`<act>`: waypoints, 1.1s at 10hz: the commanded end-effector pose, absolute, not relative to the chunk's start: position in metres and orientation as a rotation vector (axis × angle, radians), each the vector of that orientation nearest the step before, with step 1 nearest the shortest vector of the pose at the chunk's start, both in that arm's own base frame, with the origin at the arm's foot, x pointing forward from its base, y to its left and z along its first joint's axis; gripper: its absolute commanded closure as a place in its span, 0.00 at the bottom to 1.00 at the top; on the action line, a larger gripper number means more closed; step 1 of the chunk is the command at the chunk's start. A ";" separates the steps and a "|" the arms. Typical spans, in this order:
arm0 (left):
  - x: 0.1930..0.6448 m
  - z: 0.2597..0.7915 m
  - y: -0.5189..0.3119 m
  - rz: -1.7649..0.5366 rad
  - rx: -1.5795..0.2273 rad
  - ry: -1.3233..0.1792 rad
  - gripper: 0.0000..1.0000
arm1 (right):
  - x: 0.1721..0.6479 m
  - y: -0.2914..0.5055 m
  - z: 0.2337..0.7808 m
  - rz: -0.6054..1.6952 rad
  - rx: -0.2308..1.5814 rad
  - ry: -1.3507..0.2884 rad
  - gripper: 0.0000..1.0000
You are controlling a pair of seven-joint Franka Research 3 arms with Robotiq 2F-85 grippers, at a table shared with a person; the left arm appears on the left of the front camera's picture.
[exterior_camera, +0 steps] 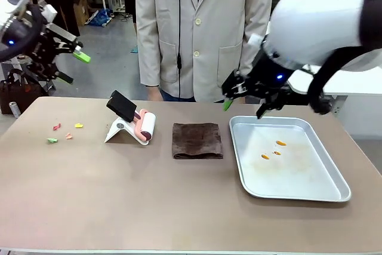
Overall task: Clean the surface of the table.
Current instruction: Hold the Lint Roller with your left hand and the towel with your right hand.
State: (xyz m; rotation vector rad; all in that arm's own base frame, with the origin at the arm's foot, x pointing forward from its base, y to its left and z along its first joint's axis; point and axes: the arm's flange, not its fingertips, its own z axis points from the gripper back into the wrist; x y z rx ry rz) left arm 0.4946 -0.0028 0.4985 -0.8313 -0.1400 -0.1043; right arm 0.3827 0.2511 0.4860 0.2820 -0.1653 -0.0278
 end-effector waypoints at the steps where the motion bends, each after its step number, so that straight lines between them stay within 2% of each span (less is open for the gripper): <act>1: 0.508 0.492 -0.018 -0.071 -0.792 -0.101 0.00 | 0.399 0.276 0.473 -0.023 0.270 -0.143 0.00; 6: 0.542 0.442 -0.037 -0.033 -0.723 0.000 0.00 | 0.409 0.296 0.437 0.016 0.284 -0.057 0.00; 11: 0.552 0.421 -0.038 -0.016 -0.748 -0.002 0.00 | 0.408 0.294 0.432 0.021 0.293 -0.037 0.00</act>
